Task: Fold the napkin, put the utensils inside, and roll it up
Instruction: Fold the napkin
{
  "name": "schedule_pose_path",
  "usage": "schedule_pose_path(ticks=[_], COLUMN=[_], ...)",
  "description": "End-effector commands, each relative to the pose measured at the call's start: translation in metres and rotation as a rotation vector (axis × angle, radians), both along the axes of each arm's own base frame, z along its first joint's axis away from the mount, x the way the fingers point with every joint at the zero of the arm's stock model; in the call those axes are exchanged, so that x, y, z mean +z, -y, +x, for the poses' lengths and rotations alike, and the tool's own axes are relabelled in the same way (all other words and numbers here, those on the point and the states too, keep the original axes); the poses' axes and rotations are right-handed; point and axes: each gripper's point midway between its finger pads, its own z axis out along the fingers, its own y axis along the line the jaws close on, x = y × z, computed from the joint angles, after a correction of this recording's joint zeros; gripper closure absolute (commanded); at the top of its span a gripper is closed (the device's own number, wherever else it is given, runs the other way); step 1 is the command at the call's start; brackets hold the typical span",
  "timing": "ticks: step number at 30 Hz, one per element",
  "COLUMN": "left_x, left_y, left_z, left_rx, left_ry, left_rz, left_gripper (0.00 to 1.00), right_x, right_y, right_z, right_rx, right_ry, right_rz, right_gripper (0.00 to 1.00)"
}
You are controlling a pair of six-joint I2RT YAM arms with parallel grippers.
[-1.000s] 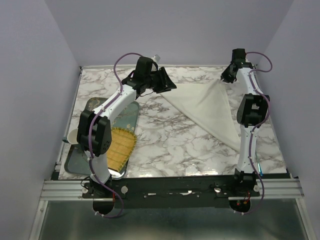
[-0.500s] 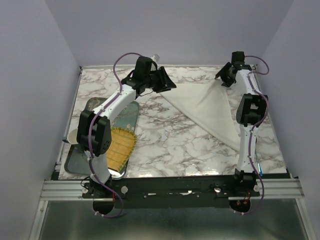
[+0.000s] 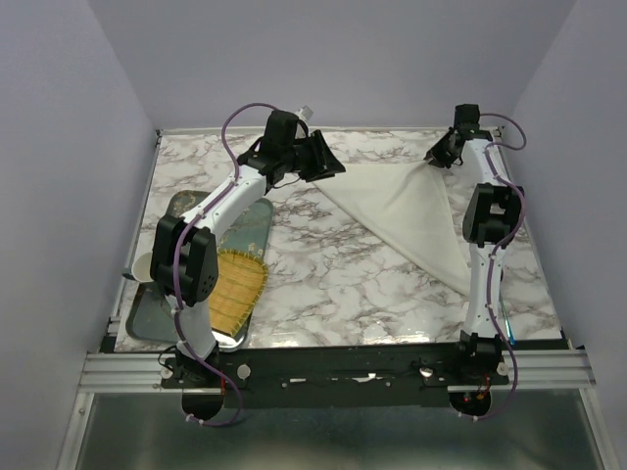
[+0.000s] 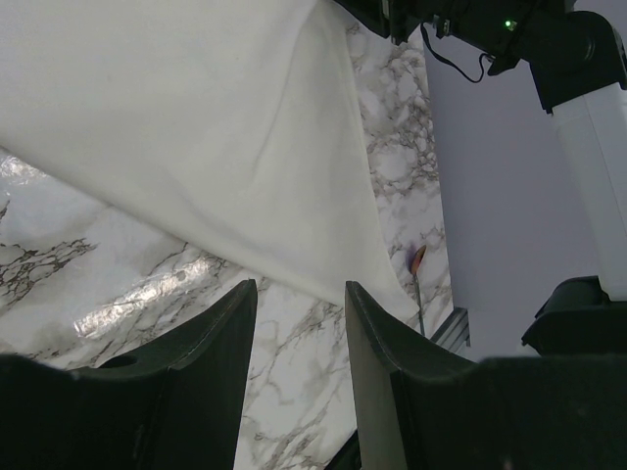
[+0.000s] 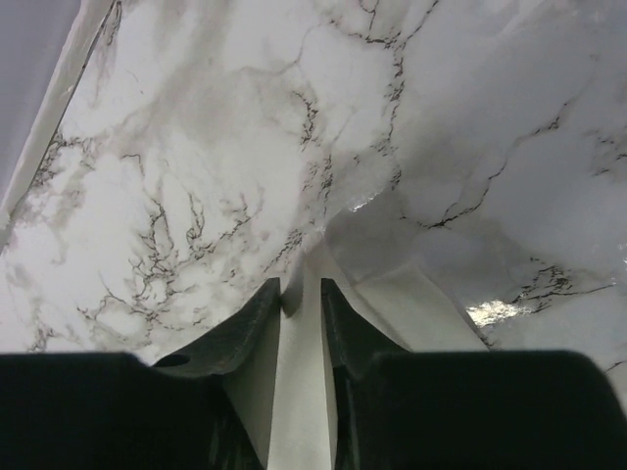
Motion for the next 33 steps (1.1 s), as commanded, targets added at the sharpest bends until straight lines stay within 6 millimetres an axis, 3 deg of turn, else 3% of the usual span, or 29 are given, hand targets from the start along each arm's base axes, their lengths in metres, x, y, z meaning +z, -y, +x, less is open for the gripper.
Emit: schedule_pose_path(ticks=[1,2,6,10,16,25,31,33], left_x=[0.015,0.015,0.013,0.008,0.011,0.009,0.009,0.009], left_y=[0.000,0.000,0.000,0.000,-0.001,-0.003,-0.003,-0.003], left_z=[0.000,0.000,0.001,0.001,-0.001,-0.003,-0.003,-0.003], left_rx=[-0.013,-0.014,-0.015,-0.021,-0.017,-0.013,-0.012,-0.013], left_ry=[0.025,0.026,0.027,0.015,0.020,0.020,0.019,0.020], left_rz=[-0.025,-0.026,-0.018,-0.019,-0.021,-0.011,-0.013,-0.012], left_gripper=[0.50,0.50,0.50,0.50,0.50,0.50,0.50,0.50], right_x=[0.011,0.011,0.019,0.027,0.002,-0.007,0.001,0.017], right_y=[0.005,0.005,0.004,0.007,-0.004,0.005,0.006,0.011], right_z=[0.014,0.014,0.012,0.014,0.019,0.026,0.026,0.026], right_rx=[0.025,0.033,0.075,0.056,0.041,-0.007,-0.005,-0.009], right_ry=[0.062,0.064,0.087,0.101,0.076,0.084,0.095,0.115], right_rz=[-0.028,-0.032,-0.032,-0.007,0.091,0.066,0.061,0.035], right_gripper=[0.72,0.71,0.46,0.46,0.43,0.57,0.76,0.81])
